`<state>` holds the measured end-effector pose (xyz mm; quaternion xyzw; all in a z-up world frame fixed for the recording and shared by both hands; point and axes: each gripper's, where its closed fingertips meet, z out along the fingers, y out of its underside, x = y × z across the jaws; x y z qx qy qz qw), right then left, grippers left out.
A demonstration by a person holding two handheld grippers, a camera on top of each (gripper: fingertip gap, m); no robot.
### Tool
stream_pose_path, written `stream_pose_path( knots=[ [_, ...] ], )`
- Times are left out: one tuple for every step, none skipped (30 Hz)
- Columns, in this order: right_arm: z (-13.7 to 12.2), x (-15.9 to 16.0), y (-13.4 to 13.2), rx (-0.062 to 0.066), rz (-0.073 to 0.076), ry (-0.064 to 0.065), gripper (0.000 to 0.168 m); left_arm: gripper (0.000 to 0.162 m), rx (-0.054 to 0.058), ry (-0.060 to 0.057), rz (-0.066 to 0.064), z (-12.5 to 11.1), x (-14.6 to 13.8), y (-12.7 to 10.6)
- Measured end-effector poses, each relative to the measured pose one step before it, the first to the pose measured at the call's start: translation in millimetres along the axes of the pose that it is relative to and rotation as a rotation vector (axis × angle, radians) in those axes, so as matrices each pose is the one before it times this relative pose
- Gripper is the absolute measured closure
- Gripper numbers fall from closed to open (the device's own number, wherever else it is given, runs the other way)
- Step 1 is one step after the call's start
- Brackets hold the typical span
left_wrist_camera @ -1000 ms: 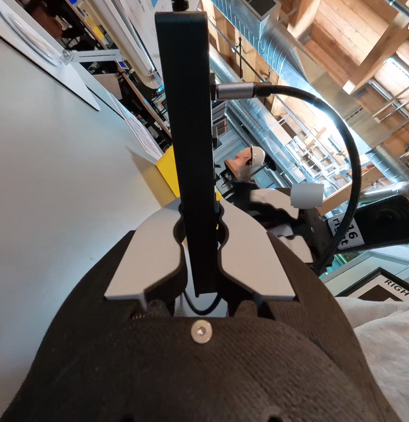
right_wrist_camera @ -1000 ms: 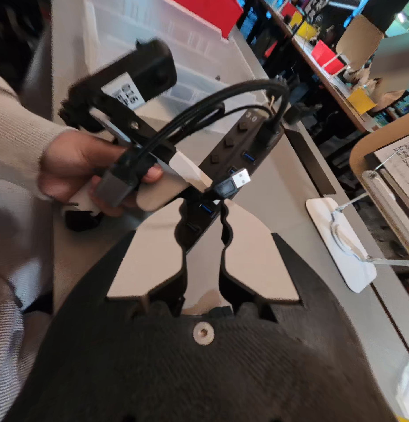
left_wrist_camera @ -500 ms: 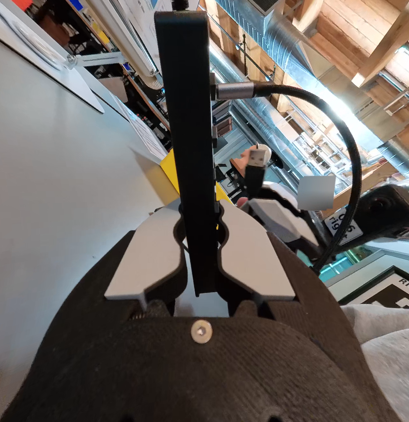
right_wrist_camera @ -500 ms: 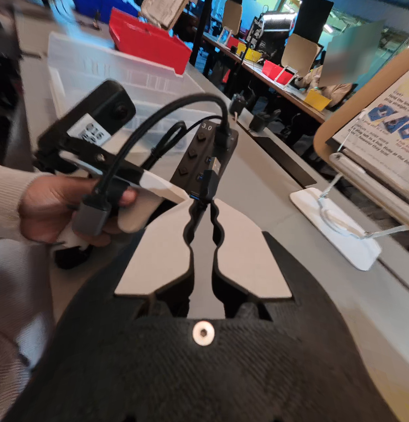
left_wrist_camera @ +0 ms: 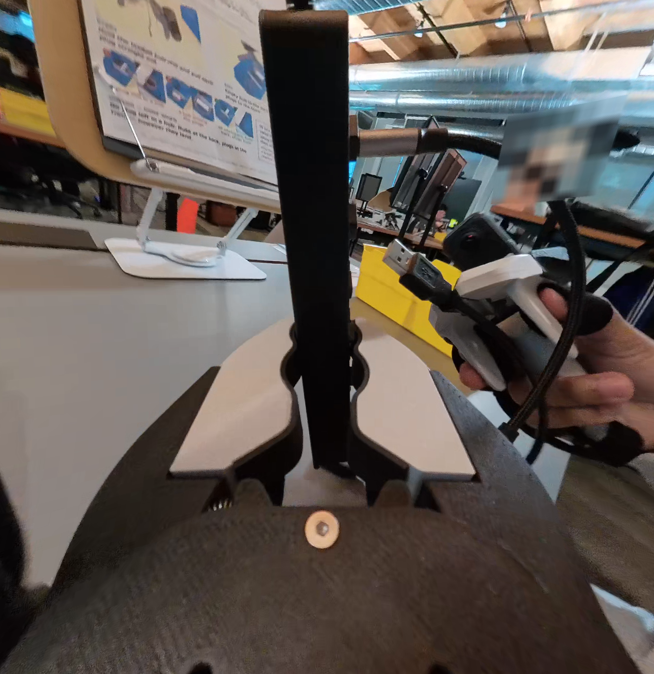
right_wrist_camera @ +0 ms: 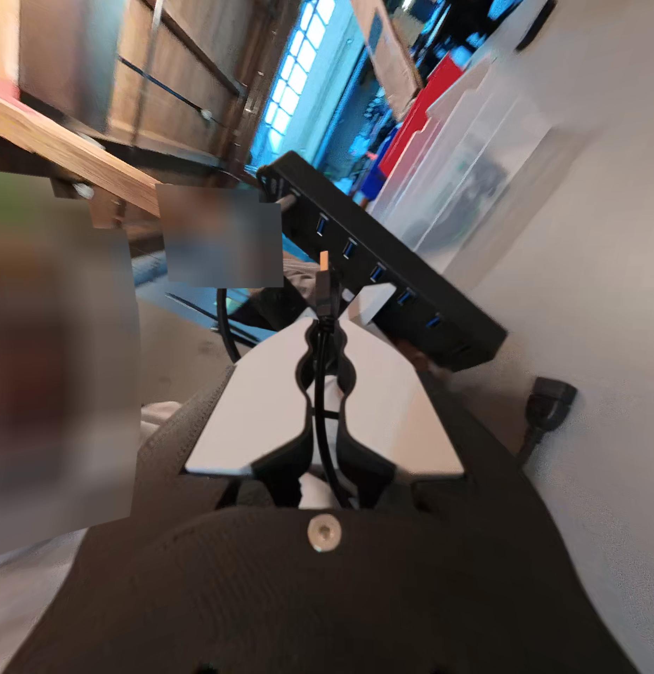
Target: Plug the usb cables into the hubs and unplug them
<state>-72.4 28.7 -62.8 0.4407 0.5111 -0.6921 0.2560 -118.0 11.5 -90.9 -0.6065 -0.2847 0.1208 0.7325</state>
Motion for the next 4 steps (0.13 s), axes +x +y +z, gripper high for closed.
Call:
stream_pose_path(
  knots=[
    [0.66,-1.74,1.48,-0.0005,0.0745,-0.052,0.16,0.139,0.0042,-0.0011,0.0408,0.03,1.11,-1.24],
    [-0.02,-0.9,0.82,0.0017,0.0719,-0.0464,0.16,0.138,0.0038,0.0035,0.041,-0.16,1.64,-1.16],
    [-0.33,-0.03,0.34,0.0036,0.0587,-0.0364,0.16,0.138,0.0013,0.0044,0.0323,-0.02,1.4,-0.63],
    [-0.45,0.36,0.36,0.0029,0.0434,-0.0274,0.16,0.138,-0.0008,-0.0009,0.0275,-0.04,0.64,-0.39]
  ],
)
